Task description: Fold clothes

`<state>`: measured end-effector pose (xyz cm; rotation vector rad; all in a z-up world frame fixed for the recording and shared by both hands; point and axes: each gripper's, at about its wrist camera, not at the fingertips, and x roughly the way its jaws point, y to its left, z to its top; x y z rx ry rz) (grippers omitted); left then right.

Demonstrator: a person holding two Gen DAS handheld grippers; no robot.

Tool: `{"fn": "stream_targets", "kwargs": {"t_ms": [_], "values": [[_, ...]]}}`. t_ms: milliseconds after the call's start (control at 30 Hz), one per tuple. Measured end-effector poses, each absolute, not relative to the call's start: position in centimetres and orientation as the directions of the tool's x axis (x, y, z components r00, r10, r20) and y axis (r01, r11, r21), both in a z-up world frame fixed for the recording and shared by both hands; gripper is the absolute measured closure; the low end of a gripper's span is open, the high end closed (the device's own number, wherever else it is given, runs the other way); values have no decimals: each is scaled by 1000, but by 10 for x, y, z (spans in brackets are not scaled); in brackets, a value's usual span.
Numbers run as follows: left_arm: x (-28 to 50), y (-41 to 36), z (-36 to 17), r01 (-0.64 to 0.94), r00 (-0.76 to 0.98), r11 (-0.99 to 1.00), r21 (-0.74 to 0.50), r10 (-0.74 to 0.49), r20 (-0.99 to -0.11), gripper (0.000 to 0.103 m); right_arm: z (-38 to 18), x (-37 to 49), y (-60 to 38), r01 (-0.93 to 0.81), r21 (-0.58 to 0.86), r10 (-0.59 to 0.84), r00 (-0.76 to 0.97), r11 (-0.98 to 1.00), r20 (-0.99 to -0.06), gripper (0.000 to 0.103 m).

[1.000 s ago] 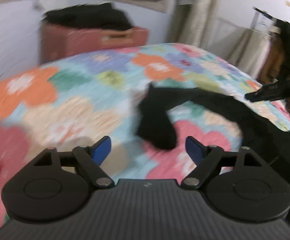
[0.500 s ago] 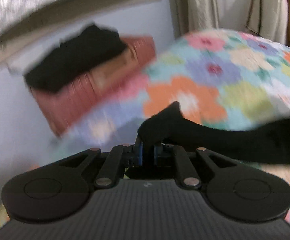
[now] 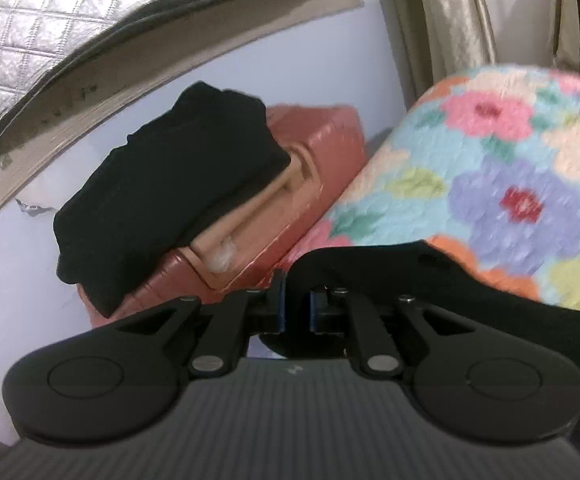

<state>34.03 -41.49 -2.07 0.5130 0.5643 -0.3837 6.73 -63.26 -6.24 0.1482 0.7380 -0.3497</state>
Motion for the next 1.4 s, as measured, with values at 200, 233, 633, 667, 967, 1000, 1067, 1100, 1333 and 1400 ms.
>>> {"fn": "stream_targets", "kwargs": {"t_ms": [200,233,633,667,967,1000,1067,1100,1333,1400], "values": [[365,-391,-37,396,846,813,426,-144,-513,79,-68,77,-635,391,3,-261,619,920,-741,103],[373,-382,-35,387,840,830,402,-138,-525,77,-69,79,-635,395,0,-261,607,919,-751,103],[371,-329,-44,512,719,848,135,-338,-608,48,-55,80,-640,507,300,-151,671,808,-726,54],[366,-329,-48,517,709,847,124,-342,-617,48,-56,81,-634,487,319,-125,682,813,-721,54],[317,-354,-62,588,684,782,210,-341,-645,43,-69,123,-590,298,12,-188,634,954,-750,101],[314,-352,-59,582,675,791,190,-339,-655,43,-66,126,-598,353,47,-202,634,935,-746,101],[305,-348,-51,567,663,809,153,-338,-668,43,-60,124,-610,454,89,-251,633,886,-732,97],[298,-345,-47,559,663,817,142,-338,-668,43,-55,121,-614,496,117,-268,636,860,-724,93],[201,-322,-20,587,567,809,40,-375,-734,31,-9,21,-567,454,309,-168,747,836,-643,52],[168,-315,-15,615,543,788,31,-394,-742,29,5,-10,-548,434,310,-157,758,846,-633,49]]}}
